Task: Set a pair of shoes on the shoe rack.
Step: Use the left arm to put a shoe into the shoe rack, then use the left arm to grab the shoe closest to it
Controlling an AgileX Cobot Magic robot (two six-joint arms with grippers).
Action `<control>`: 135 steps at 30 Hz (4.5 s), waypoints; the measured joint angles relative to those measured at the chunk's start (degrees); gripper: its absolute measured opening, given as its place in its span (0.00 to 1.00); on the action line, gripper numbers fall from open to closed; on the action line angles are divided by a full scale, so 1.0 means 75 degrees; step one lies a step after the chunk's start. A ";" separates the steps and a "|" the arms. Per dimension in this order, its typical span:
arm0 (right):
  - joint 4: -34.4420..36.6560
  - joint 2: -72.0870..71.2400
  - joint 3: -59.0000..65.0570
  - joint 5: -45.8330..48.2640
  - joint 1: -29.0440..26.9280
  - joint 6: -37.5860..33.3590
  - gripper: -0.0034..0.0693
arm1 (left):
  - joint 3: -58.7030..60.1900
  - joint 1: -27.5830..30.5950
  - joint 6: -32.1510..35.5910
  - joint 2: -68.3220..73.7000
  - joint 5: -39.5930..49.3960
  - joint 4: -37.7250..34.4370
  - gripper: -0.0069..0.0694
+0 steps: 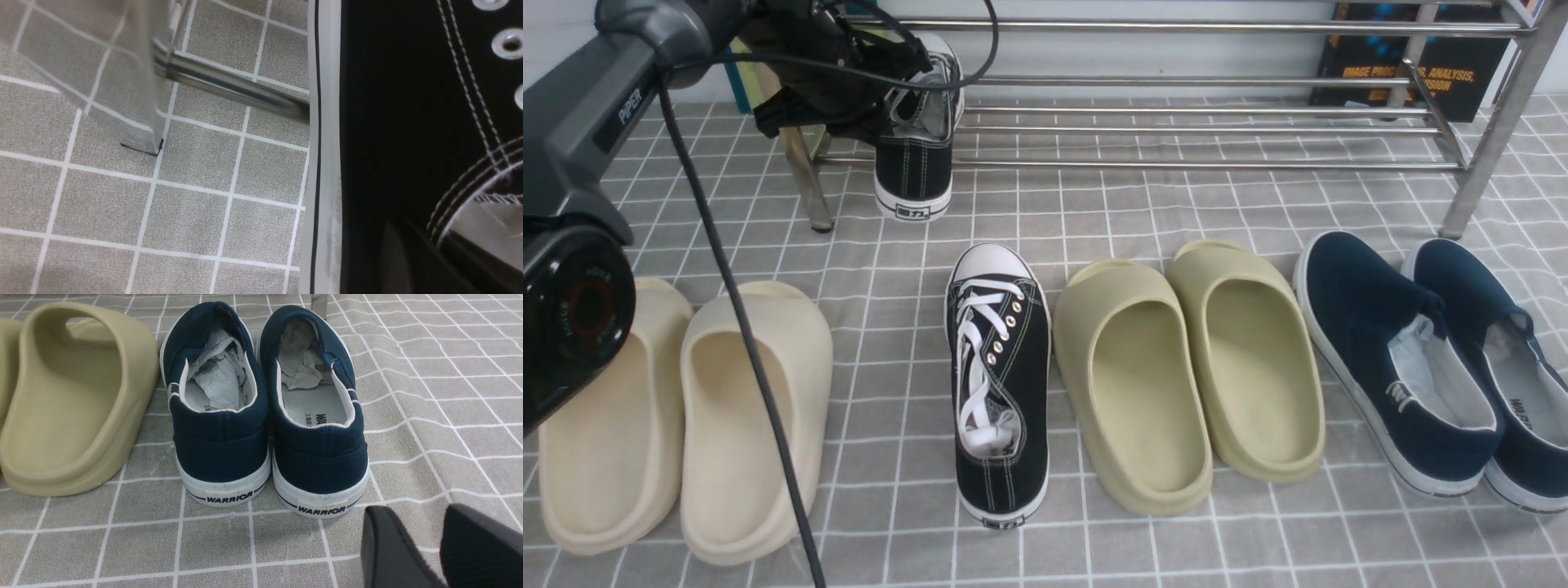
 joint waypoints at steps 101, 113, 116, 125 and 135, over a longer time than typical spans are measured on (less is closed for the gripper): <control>-0.0328 0.0000 0.0000 0.0009 0.0000 0.0517 0.38 | 0.8607 -0.3151 0.0117 -0.6708 -0.0720 0.1480 0.07; -0.0328 0.0000 0.0000 0.0009 0.0000 0.0517 0.38 | 0.8805 -0.3235 -0.0599 -0.5407 -0.1774 0.1419 0.33; -0.0328 0.0000 0.0000 0.0009 0.0000 0.0517 0.38 | 0.8805 -0.3235 -0.0749 -0.5108 -0.2033 0.1419 0.45; -0.0328 0.0000 0.0000 0.0009 0.0000 0.0517 0.38 | 0.8805 -0.3235 -0.1110 -0.4059 -0.2589 0.1553 0.44; -0.0328 0.0000 0.0000 0.0009 0.0000 0.0517 0.38 | 0.7891 -0.3235 -0.1053 -0.4422 -0.1348 0.1655 0.07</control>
